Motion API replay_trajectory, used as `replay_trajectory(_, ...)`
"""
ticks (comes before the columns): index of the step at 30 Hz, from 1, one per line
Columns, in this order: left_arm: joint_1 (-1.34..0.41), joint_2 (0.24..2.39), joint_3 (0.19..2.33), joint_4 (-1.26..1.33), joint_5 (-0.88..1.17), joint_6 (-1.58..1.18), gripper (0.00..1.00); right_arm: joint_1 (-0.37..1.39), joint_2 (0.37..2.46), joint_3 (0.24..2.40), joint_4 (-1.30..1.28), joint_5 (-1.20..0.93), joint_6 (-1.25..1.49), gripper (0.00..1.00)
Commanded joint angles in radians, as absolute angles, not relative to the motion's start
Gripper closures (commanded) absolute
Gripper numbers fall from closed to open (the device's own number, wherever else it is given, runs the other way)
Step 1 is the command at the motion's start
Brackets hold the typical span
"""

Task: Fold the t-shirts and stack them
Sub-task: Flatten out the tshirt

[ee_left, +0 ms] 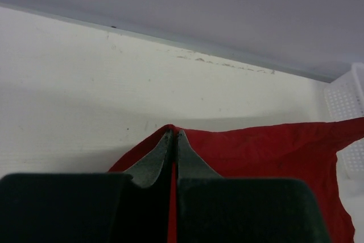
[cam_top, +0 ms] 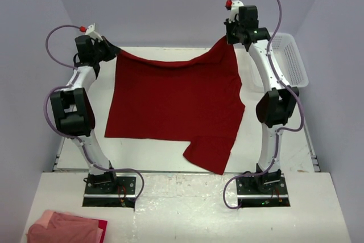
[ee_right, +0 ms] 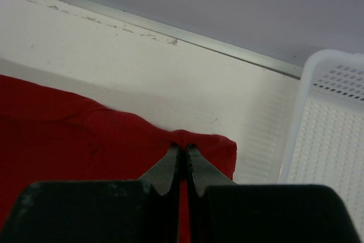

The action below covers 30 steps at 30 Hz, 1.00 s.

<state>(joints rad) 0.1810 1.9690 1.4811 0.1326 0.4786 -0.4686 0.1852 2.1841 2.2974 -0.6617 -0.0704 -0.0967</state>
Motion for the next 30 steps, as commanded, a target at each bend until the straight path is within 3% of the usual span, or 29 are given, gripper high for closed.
replay_trajectory(1,0.179,1.81,1.531,0.15,0.534,-0.52,1.0,0.201,2.017,2.37,-0.66,-0.078,-0.063,1.0)
replay_trajectory(6,0.178,1.682,1.574,0.155,0.644,-0.587,1.0,0.225,1.832,2.368,-0.664,-0.066,-0.067,1.0)
replay_trajectory(14,0.164,1.26,1.615,0.063,0.747,-0.572,1.0,0.362,1.419,2.327,-0.725,-0.032,-0.084,1.0)
replay_trajectory(18,0.166,1.074,1.637,0.034,0.817,-0.561,1.0,0.422,1.2,2.249,-0.738,-0.152,-0.026,1.0)
replay_trajectory(22,0.166,1.043,1.759,-0.038,0.879,-0.577,1.0,0.422,1.027,2.217,-0.697,-0.316,0.044,1.0)
replay_trajectory(30,0.166,1.083,1.862,-0.025,0.83,-0.589,1.0,0.423,1.026,2.289,-0.646,-0.499,0.06,1.0)
